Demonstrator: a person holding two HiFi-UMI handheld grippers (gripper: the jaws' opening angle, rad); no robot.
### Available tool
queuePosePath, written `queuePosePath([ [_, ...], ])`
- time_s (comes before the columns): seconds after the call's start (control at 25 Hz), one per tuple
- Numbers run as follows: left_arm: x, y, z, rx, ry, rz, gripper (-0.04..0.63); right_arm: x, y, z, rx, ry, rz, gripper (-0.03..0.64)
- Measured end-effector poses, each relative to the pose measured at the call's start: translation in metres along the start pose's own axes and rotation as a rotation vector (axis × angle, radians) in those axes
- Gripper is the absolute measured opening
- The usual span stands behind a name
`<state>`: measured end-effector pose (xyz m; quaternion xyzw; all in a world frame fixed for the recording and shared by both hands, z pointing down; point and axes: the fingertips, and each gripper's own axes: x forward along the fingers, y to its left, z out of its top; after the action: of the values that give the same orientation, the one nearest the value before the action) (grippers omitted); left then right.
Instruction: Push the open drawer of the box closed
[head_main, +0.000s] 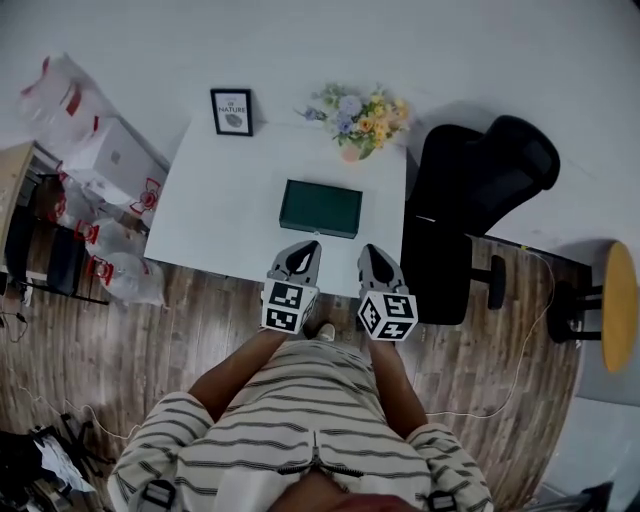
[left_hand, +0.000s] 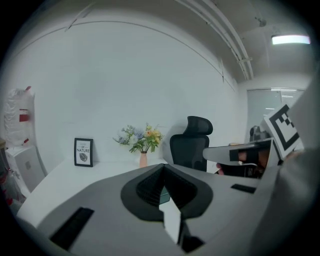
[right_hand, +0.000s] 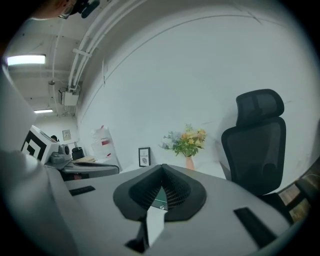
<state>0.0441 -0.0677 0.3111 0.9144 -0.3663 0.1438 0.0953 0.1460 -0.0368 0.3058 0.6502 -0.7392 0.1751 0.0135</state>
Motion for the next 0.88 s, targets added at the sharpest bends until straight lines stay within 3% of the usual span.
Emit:
queuePosePath([
  [0.52, -0.009, 0.001, 0.031, 0.038, -0.087, -0.016, 0.002, -0.014, 0.017, 0.032, -0.095, -0.101, 0.001, -0.006],
  [0.88, -0.003, 0.002, 0.046, 0.067, -0.135, -0.012, 0.002, -0.007, 0.009, 0.043, -0.100, -0.148, -0.003, -0.006],
])
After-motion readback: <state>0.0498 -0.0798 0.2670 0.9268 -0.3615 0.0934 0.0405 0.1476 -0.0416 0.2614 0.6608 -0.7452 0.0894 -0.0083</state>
